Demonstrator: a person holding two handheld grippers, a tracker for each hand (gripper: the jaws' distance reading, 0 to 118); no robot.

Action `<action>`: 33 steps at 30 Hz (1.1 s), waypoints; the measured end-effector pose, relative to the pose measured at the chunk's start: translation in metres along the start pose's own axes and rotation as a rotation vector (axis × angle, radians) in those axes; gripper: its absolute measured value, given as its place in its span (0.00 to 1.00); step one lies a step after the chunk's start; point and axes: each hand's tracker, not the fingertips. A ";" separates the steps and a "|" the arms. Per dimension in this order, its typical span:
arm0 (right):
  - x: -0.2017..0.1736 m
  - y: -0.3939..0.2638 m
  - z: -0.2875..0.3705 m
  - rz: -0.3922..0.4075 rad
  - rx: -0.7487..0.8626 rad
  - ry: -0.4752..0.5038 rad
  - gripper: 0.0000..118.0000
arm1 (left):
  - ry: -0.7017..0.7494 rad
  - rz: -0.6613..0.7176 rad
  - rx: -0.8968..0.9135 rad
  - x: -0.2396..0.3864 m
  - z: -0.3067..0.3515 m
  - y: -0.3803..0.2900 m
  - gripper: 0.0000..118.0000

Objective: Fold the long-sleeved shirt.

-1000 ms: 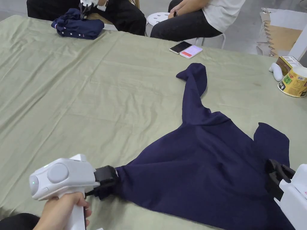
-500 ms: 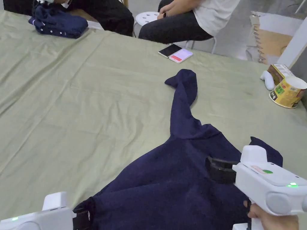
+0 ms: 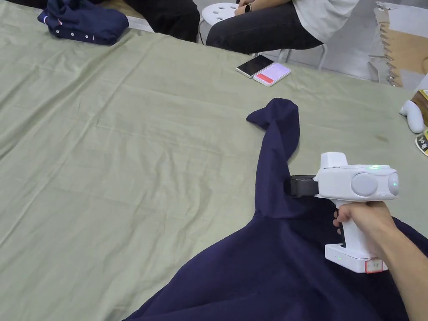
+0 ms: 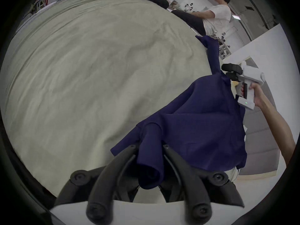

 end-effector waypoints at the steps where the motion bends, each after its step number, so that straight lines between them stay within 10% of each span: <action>1: -0.002 -0.002 -0.007 0.000 -0.062 0.005 0.53 | -0.004 0.011 0.002 -0.001 0.000 -0.001 0.19; 3: -0.019 -0.010 -0.012 0.106 -0.091 -0.120 0.40 | -0.008 0.017 0.006 -0.002 0.001 -0.001 0.19; 5: -0.028 -0.012 -0.002 0.183 -0.025 -0.030 0.00 | -0.014 0.026 0.014 -0.004 0.001 -0.003 0.19; 7: -0.036 -0.025 0.005 0.266 0.009 -0.080 0.00 | -0.017 0.023 0.016 -0.004 0.001 -0.002 0.19; 14: -0.015 -0.051 0.064 0.034 0.149 0.003 0.00 | -0.053 0.043 0.082 -0.009 0.011 -0.016 0.19; 33: -0.051 -0.039 0.486 0.098 0.774 -0.177 0.00 | -0.239 -0.293 0.763 0.104 0.211 0.073 0.17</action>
